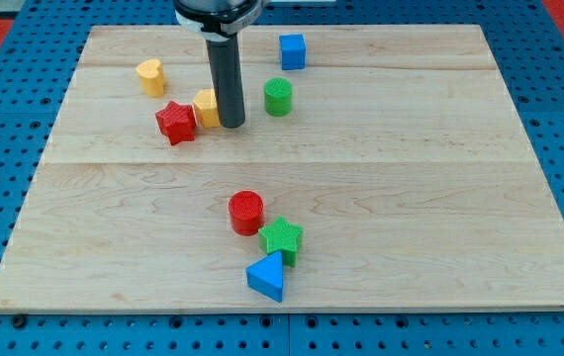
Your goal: Move the blue triangle to the bottom left of red circle
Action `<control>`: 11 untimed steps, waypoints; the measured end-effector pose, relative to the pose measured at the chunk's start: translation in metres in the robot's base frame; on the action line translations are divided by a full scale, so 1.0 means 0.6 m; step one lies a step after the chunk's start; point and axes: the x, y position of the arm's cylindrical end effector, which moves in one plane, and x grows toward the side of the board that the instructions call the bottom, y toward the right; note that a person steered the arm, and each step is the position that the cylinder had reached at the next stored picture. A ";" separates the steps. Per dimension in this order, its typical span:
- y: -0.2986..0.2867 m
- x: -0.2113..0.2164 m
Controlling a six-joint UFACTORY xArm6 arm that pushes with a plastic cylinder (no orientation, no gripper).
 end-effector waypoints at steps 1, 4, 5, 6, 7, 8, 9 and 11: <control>0.045 0.097; 0.108 0.204; 0.181 0.196; 0.242 0.257; 0.233 0.373; 0.188 0.384; 0.105 0.384; 0.000 0.362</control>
